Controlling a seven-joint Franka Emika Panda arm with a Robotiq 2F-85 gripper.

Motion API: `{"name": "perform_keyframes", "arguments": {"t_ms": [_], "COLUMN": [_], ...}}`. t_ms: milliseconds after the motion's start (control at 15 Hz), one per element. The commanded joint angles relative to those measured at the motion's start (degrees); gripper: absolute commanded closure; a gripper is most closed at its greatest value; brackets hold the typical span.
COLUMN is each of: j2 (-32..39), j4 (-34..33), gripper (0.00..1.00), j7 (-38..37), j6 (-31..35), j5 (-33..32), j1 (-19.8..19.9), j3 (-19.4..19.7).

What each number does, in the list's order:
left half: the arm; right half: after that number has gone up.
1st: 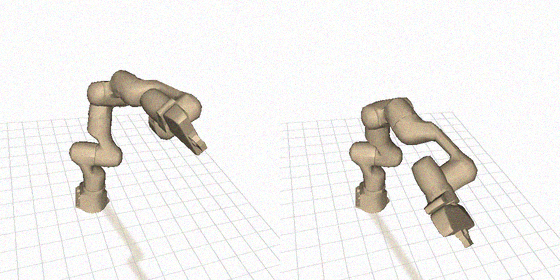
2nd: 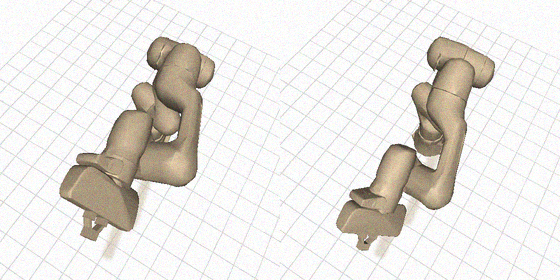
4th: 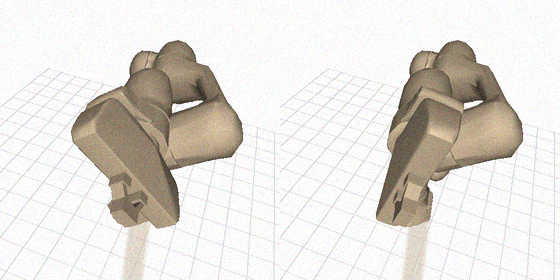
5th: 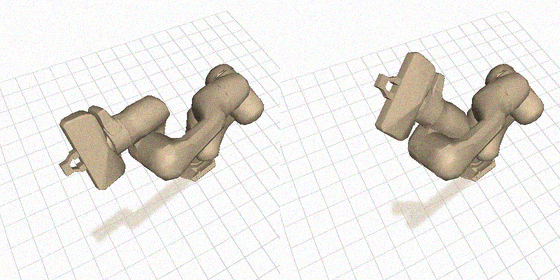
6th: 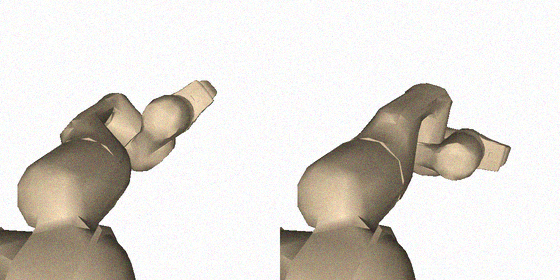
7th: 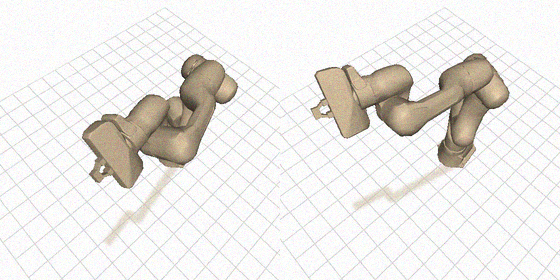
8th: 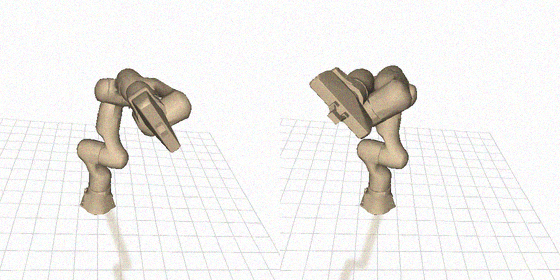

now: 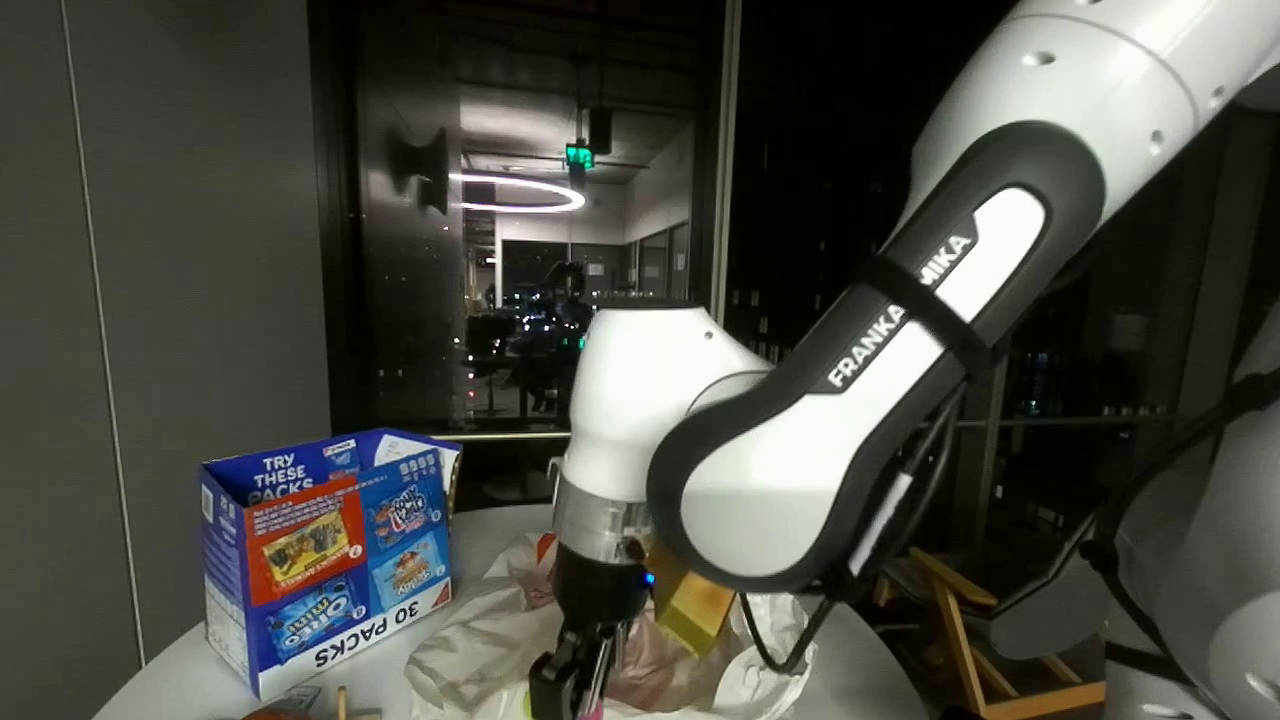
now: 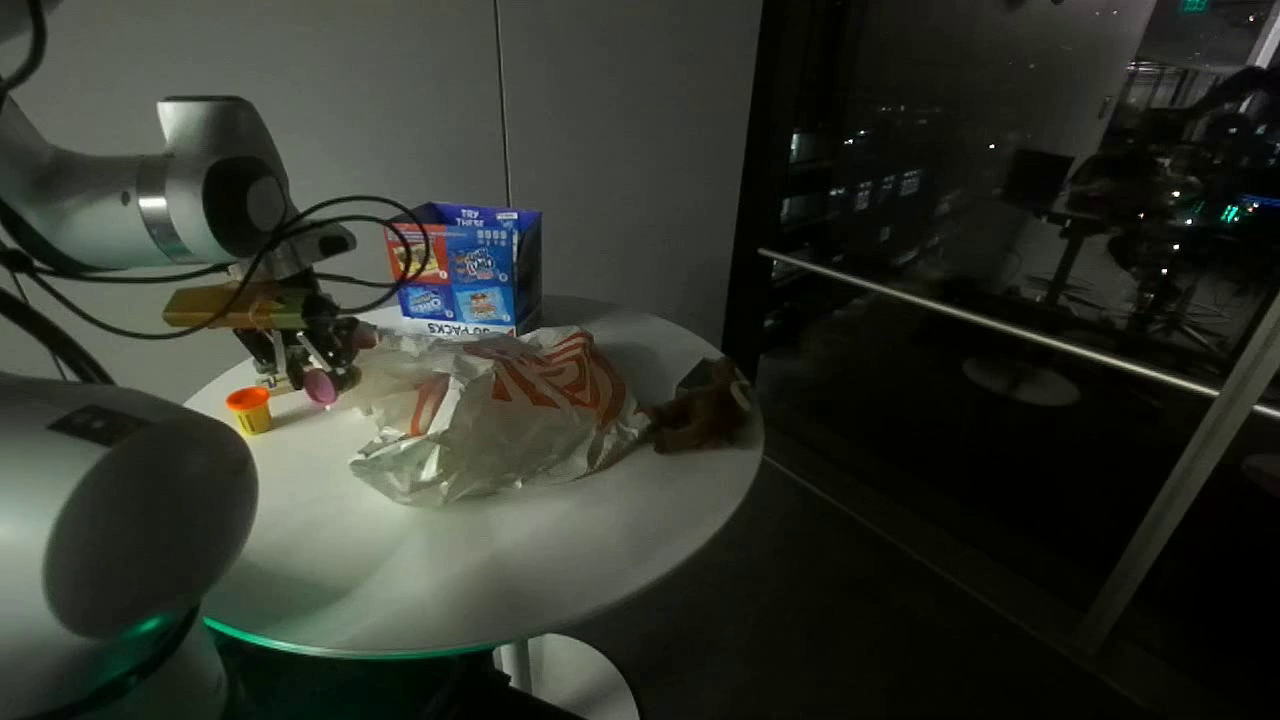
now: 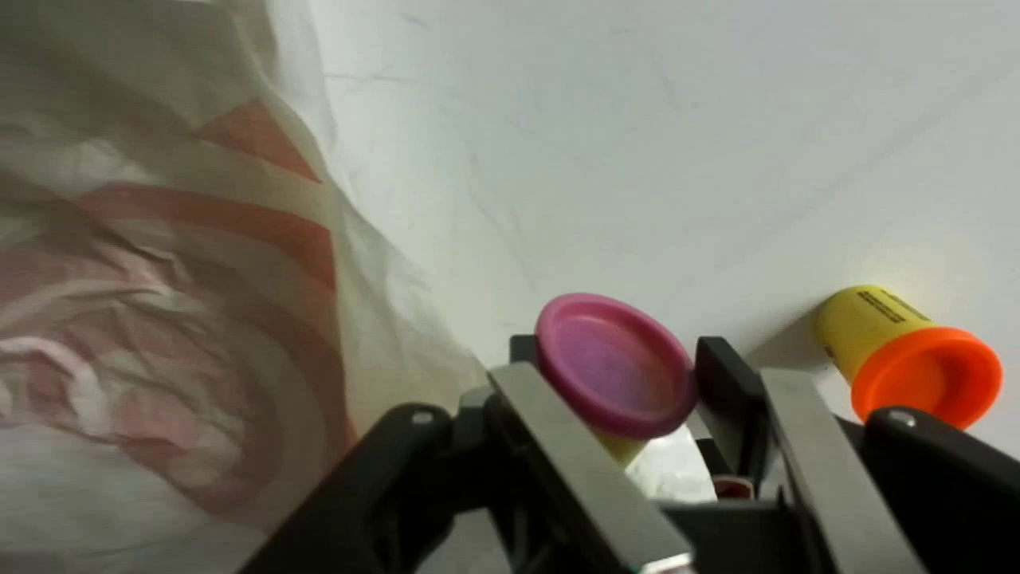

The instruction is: Lift the two small yellow containers with the purple and orange lid and the peach plush toy from the table and put them in the plastic

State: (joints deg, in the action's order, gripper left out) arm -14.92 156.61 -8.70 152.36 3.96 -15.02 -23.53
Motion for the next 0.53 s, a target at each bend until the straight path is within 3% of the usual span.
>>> {"name": "perform_keyframes", "arguments": {"t_ms": [0,133,467], "j2": [-14.15,-18.31,-20.32], "j4": [1.26,0.13,-1.56], "gripper": [0.73,0.73,0.73], "j7": [-1.2,-0.64,0.05], "j6": [-10.96,-19.14,-35.86], "j5": [-2.64,-5.11,-9.16], "j1": [-0.29,0.96,3.23], "j3": [3.67,5.49,7.77]}}
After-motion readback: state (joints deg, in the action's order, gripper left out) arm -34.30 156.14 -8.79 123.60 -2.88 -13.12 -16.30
